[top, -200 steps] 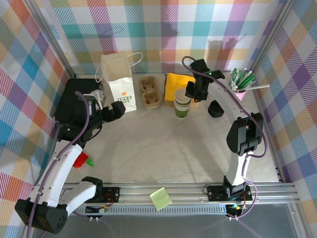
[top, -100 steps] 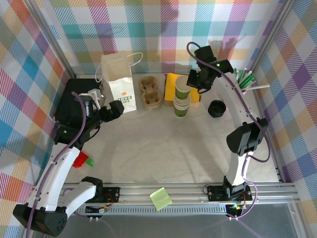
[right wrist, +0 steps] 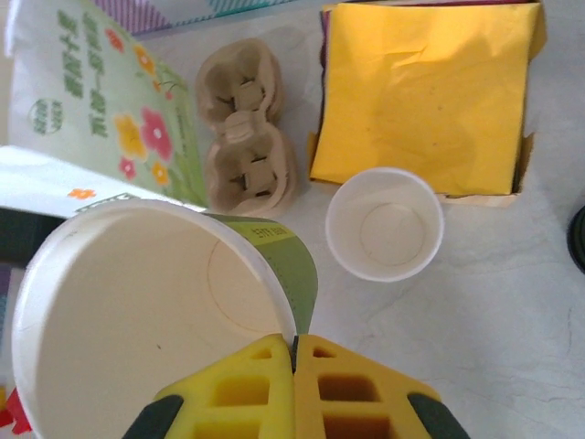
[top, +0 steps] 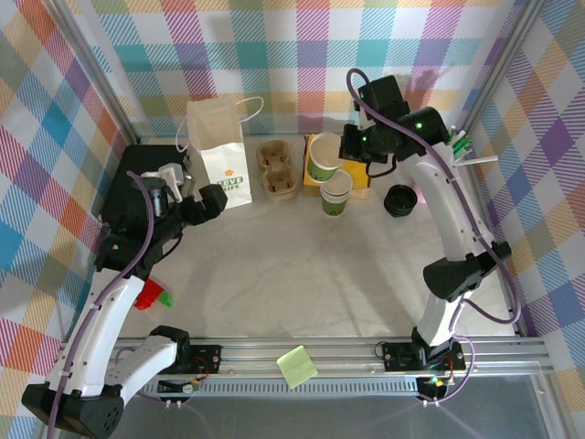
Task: Pack the takeout coffee
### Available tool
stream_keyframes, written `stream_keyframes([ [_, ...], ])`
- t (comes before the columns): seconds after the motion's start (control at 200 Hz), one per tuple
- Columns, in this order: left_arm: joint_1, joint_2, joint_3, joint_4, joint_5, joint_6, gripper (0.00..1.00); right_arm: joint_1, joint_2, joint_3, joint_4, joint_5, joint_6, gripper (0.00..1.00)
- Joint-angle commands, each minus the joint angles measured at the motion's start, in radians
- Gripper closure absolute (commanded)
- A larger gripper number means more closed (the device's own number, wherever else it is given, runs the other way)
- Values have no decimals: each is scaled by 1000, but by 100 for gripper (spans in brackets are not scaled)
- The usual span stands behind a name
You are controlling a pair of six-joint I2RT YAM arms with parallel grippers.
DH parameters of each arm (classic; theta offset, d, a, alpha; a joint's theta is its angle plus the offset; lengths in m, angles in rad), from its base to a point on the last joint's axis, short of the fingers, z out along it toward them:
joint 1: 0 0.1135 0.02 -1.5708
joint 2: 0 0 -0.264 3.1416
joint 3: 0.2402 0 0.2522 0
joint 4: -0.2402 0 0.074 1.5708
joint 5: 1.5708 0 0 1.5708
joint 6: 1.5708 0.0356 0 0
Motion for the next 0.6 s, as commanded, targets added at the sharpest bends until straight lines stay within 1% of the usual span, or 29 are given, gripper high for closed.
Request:
stream_keyframes([
  [0.0, -12, -28, 33, -22, 19, 8, 0, 40, -64, -68, 8, -22, -11, 98],
  [0.21, -11, -42, 19, -11, 29, 19, 0, 128, -148, -277, 131, 7, 0, 98],
  [0.38, -13, -60, -7, 20, 36, 24, 1, 210, -194, -464, 276, 50, -5, 99],
  [0.595, -11, -81, -48, 49, 31, 22, 1, 260, -209, -664, 405, 99, 33, 99],
])
